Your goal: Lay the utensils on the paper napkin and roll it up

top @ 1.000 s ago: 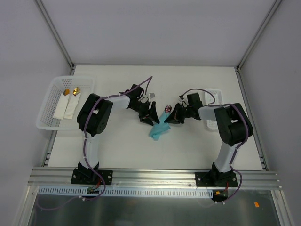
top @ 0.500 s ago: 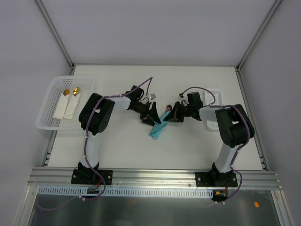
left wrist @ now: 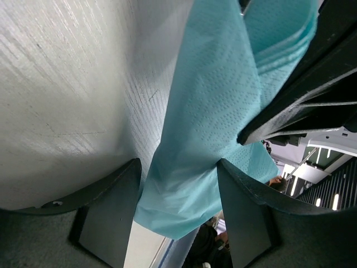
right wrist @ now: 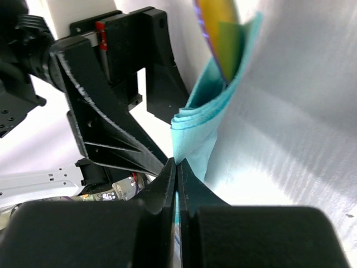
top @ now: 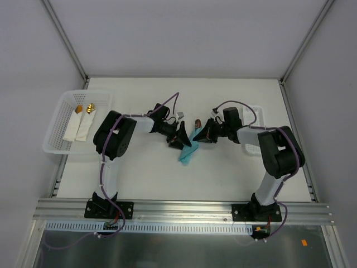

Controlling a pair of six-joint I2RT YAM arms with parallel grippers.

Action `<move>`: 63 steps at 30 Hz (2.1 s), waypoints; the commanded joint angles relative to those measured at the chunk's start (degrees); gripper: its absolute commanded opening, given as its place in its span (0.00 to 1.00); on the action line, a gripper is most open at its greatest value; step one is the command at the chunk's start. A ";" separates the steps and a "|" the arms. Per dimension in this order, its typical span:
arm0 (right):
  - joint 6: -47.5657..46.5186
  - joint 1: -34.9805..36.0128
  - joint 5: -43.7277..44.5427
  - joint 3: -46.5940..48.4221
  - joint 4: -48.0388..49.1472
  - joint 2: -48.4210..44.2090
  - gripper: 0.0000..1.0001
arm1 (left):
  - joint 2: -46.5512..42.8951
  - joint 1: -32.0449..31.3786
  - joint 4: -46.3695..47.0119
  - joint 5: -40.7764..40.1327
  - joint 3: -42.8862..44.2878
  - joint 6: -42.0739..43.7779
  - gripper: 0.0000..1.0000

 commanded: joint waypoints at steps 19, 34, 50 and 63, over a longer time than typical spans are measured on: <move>3.75 1.15 -4.10 0.84 6.39 -4.12 0.00 | 3.62 2.20 49.96 9.77 -12.45 -30.81 0.62; 5.16 1.50 -4.36 1.63 7.45 -4.83 0.00 | 6.97 2.11 70.46 11.17 -14.29 -45.06 0.62; 6.65 1.41 -4.80 2.07 8.15 -6.06 0.00 | 6.87 2.20 86.36 9.94 -17.46 -53.40 0.79; 6.39 0.97 -4.89 1.46 8.06 -6.76 0.00 | 4.68 4.04 90.40 9.59 -18.60 -56.39 0.45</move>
